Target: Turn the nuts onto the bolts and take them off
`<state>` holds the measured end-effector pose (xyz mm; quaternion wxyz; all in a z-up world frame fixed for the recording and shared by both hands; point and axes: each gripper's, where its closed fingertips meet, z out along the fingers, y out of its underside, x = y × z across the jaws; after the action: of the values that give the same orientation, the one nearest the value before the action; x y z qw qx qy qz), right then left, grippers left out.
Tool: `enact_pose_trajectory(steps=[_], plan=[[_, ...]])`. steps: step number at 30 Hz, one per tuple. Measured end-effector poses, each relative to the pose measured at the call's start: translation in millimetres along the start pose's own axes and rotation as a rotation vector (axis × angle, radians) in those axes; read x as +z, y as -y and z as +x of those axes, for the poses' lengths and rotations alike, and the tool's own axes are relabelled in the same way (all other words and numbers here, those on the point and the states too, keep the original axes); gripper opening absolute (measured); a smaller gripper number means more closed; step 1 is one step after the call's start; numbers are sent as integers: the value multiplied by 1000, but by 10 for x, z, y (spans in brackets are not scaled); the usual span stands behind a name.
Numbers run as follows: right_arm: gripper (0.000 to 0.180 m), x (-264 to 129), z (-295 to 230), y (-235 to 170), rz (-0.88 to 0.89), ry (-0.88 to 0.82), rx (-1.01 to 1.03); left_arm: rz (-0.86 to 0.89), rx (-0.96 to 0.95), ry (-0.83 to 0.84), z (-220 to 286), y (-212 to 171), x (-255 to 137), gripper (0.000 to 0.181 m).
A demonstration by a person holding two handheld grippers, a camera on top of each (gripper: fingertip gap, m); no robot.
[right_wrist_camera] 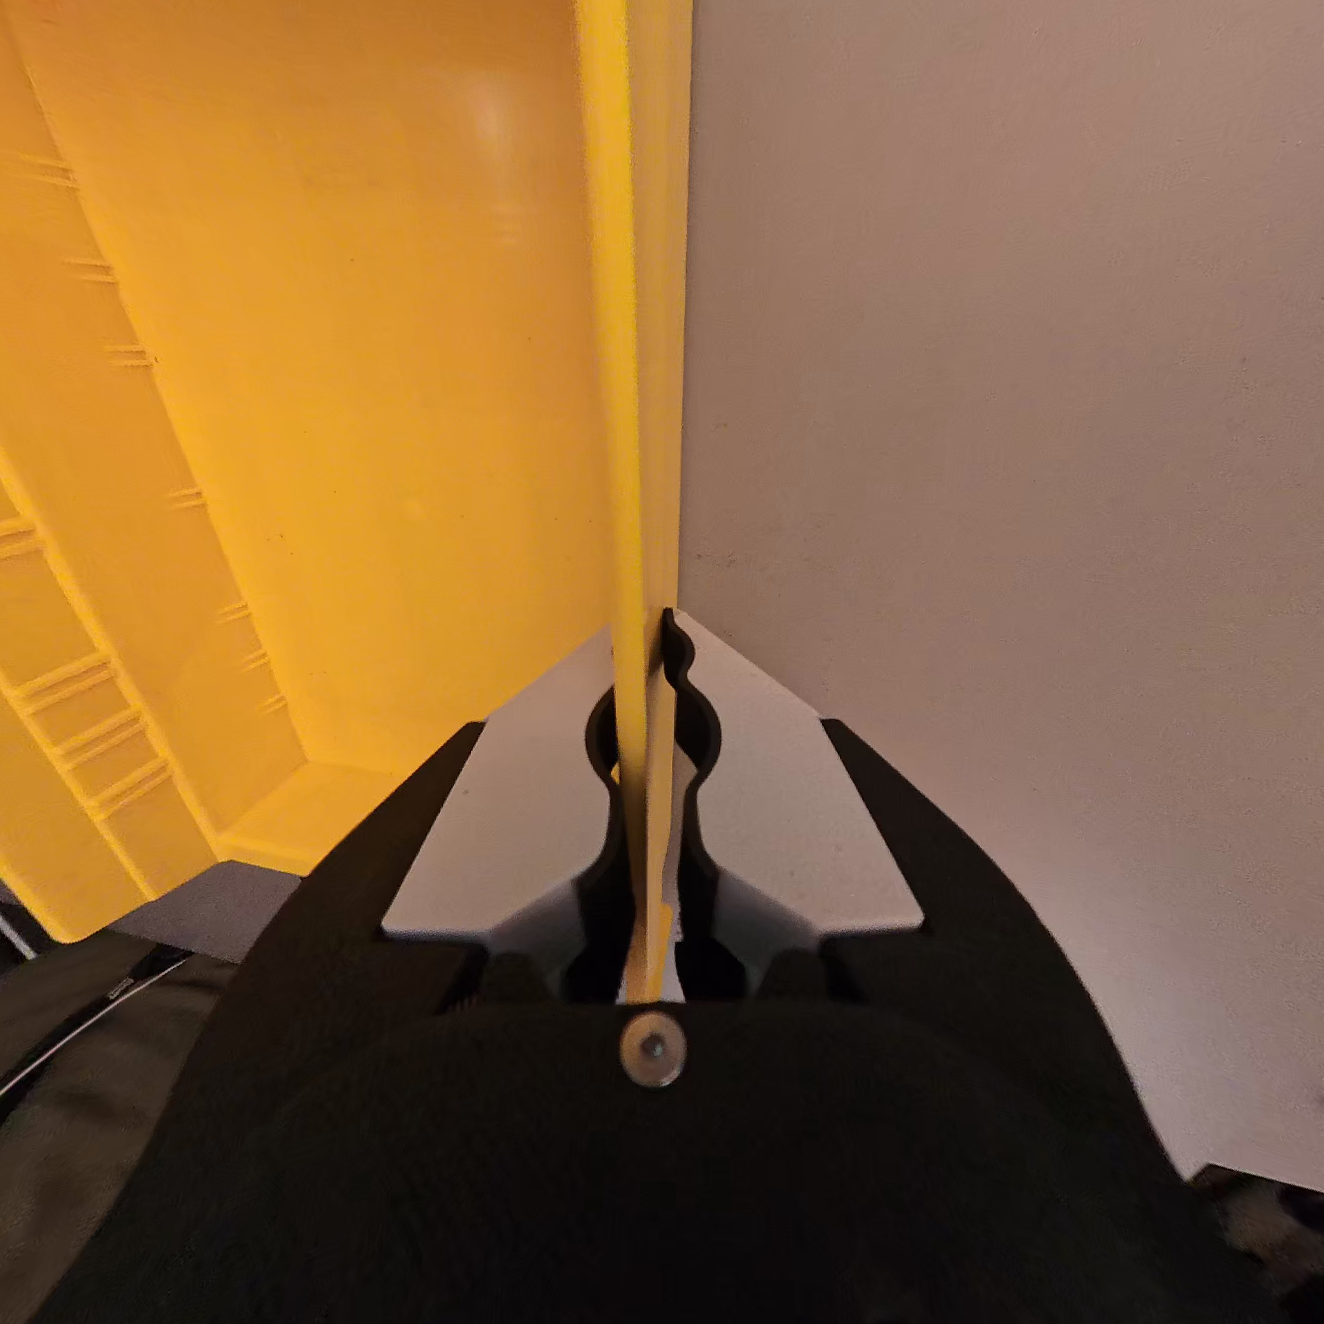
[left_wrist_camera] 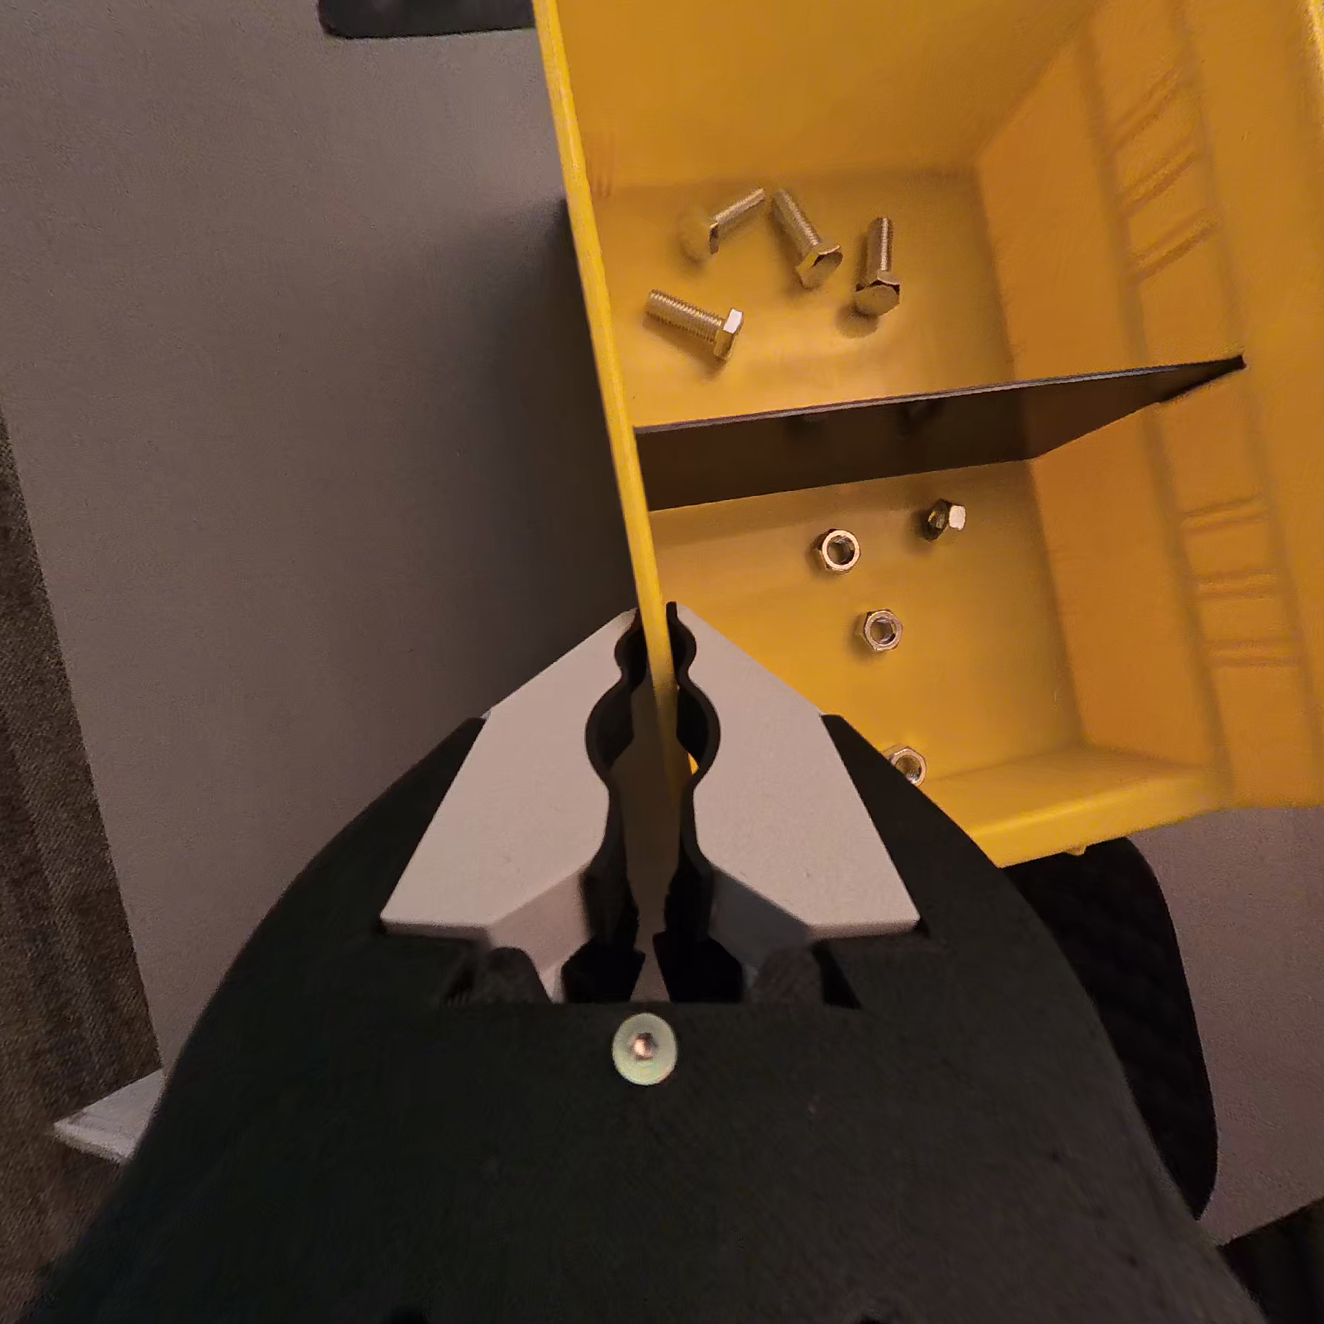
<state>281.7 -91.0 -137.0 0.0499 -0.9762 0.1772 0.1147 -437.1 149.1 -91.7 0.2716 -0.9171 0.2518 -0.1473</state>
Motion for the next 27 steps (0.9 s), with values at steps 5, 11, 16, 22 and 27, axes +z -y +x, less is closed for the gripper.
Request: enact_pose_trajectory(steps=[5,11,16,22,27], plan=[[3,-5,36,10,54,25,45,13,-23,-3,32,-78,-50,3],[3,-14,93,41,99,4,102,71,-49,4,50,-104,-69,4],[4,-10,103,39,88,-62,112,90,-36,20,52,-100,-70,3],[3,-7,100,47,109,-39,130,147,-23,102,36,-44,-192,11],[4,-4,108,124,123,-60,112,323,38,161,341,217,-566,30]])
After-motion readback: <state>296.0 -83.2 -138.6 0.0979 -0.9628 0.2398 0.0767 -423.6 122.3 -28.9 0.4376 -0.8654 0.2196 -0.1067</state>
